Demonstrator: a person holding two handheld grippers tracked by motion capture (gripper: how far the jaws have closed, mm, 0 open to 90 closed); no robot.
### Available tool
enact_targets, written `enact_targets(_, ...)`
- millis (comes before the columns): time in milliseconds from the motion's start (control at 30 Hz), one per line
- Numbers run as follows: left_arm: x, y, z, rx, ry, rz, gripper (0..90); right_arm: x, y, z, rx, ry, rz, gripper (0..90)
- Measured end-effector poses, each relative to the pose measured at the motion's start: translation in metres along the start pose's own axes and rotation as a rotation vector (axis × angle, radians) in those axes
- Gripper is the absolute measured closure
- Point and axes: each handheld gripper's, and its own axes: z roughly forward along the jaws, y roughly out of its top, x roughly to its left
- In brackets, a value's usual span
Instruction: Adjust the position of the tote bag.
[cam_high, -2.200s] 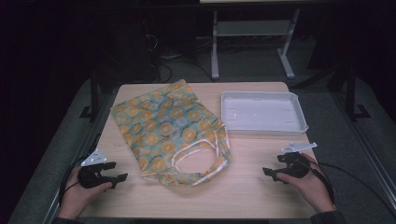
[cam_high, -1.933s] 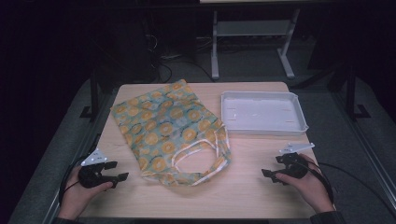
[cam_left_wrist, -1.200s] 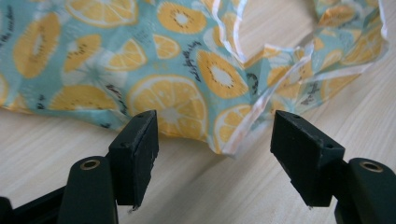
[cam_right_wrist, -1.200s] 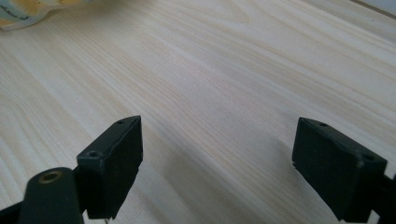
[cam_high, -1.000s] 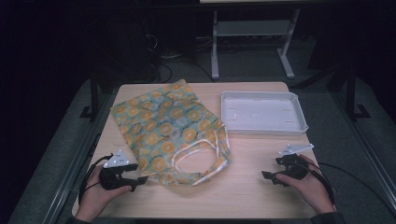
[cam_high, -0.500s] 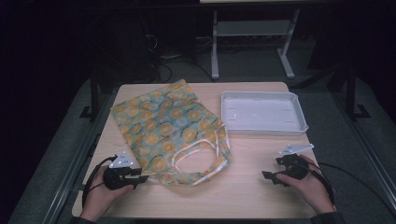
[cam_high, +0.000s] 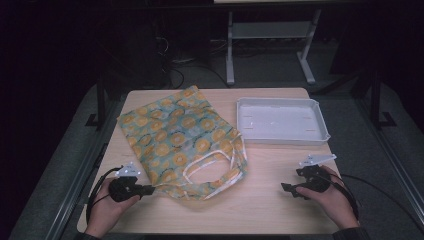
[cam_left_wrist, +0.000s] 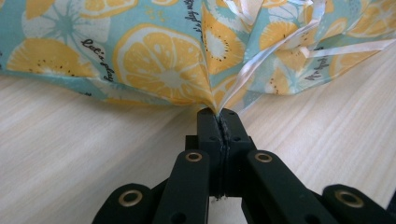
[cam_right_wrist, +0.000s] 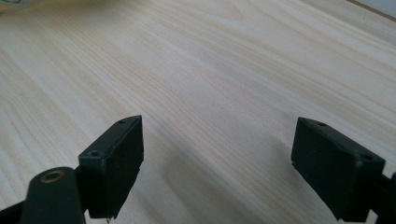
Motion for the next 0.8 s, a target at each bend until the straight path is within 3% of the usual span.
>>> enact_targets(433,0.019,-0.018,-0.021,-0.025,0.048,-0.079,88.9,0.005,0.004,0.002,-0.005,0.000,-0.031,16.8)
enact_targets(800,0.032,-0.036,-0.035,-0.031,0.106,-0.140,88.8,0.024,0.031,0.015,-0.021,0.082,-0.096,19.1)
